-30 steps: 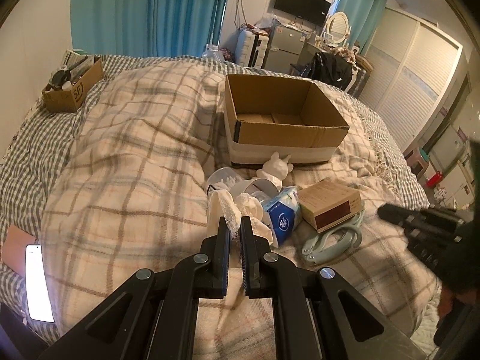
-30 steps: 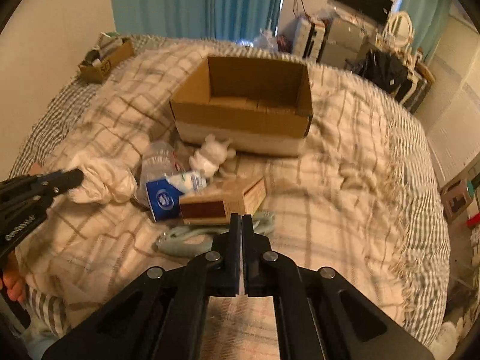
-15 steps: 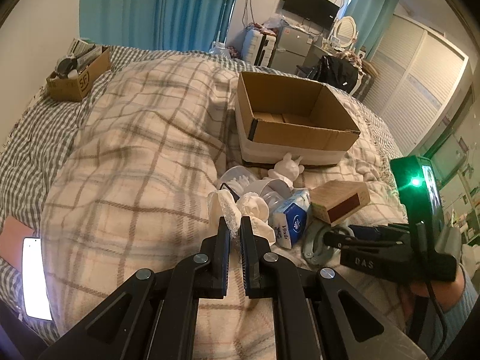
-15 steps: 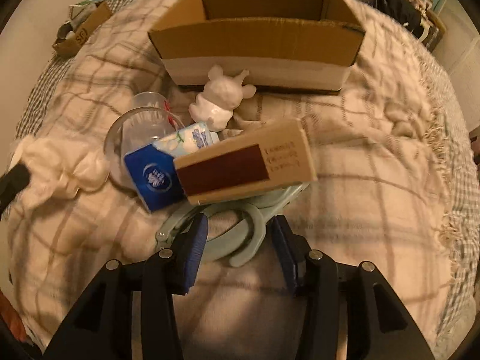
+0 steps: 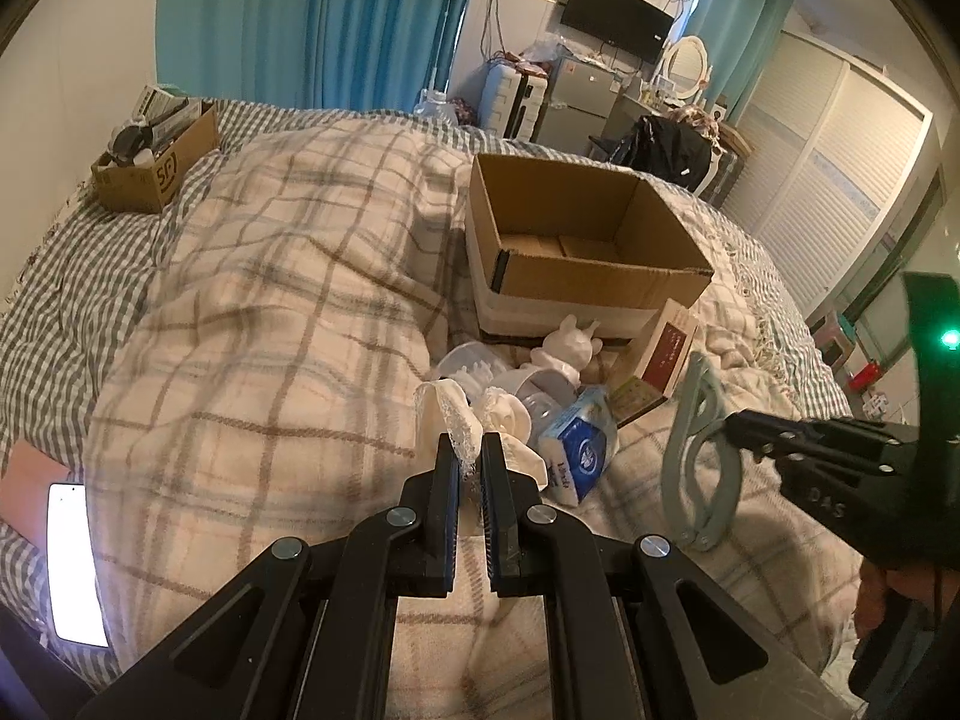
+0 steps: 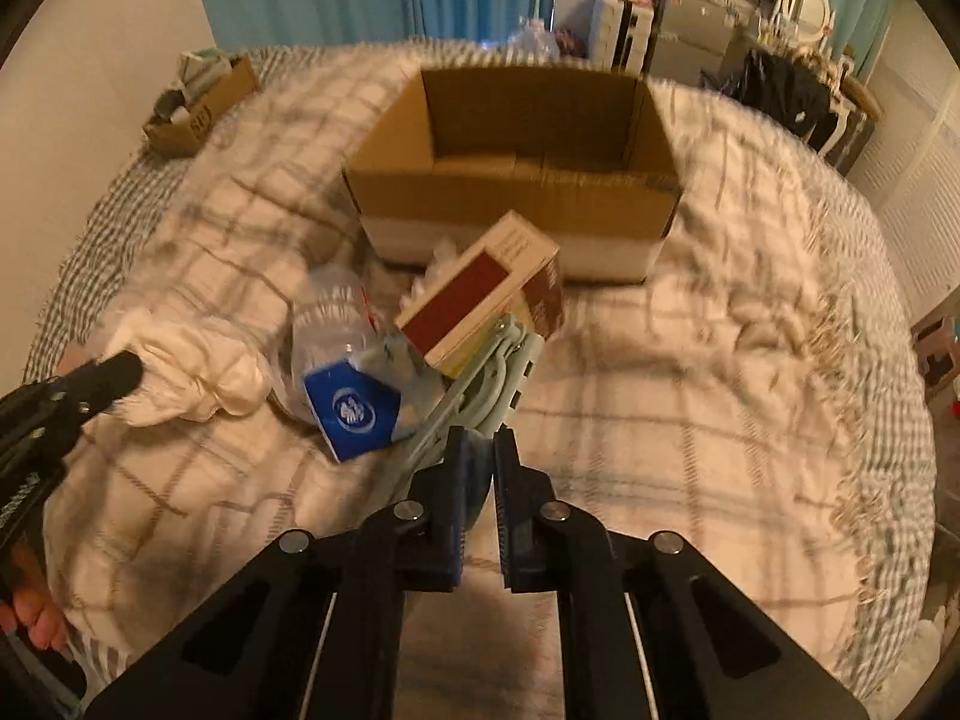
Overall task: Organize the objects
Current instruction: 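Grasp the grey-green plastic clip with the right tool while the left holds the tissue, then carry tissue and clip into the cardboard box and open both tools, then move both tools back toward the remaining items beside the box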
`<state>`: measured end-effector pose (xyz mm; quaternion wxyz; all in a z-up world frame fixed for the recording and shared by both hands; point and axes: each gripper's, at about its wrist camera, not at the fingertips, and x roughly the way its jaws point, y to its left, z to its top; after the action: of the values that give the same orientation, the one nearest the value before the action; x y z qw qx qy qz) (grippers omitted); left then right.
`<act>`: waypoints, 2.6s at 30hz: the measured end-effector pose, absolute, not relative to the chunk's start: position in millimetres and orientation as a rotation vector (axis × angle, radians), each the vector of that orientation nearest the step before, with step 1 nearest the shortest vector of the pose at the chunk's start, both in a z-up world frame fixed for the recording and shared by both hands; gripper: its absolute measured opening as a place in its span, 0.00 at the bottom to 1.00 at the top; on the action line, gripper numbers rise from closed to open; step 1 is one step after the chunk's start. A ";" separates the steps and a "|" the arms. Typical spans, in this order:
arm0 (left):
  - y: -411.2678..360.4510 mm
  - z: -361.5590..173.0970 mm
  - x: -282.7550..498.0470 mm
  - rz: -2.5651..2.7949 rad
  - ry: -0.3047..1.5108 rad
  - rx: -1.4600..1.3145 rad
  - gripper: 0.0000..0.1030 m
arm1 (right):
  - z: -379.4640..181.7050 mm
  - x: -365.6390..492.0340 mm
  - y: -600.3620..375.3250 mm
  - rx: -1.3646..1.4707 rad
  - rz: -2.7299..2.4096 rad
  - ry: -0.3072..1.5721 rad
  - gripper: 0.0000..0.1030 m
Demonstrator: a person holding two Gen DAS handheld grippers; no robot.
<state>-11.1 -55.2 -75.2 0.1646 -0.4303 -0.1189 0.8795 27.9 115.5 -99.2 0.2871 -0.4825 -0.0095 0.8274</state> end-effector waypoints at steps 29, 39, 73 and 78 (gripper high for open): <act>25.4 26.7 -137.6 2.498 -0.173 -1.014 0.06 | 29.6 -37.5 178.5 -1.018 2.388 -0.162 0.04; 74.2 -16.7 -233.6 2.439 -0.125 -1.110 0.06 | 9.8 -100.9 270.9 -1.078 2.330 -0.090 0.04; -26.9 -15.4 -119.0 2.627 -0.163 -1.177 0.96 | 36.9 3.0 171.8 -1.011 2.293 -0.153 0.75; -38.7 -32.1 -78.6 2.637 -0.200 -1.206 0.97 | 4.7 31.1 151.0 -1.066 2.274 -0.102 0.82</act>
<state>-78.6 -38.7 -32.1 0.1173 -0.4120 -0.0685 0.9010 31.1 151.0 4.7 0.3089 -0.4034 -0.0384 0.8605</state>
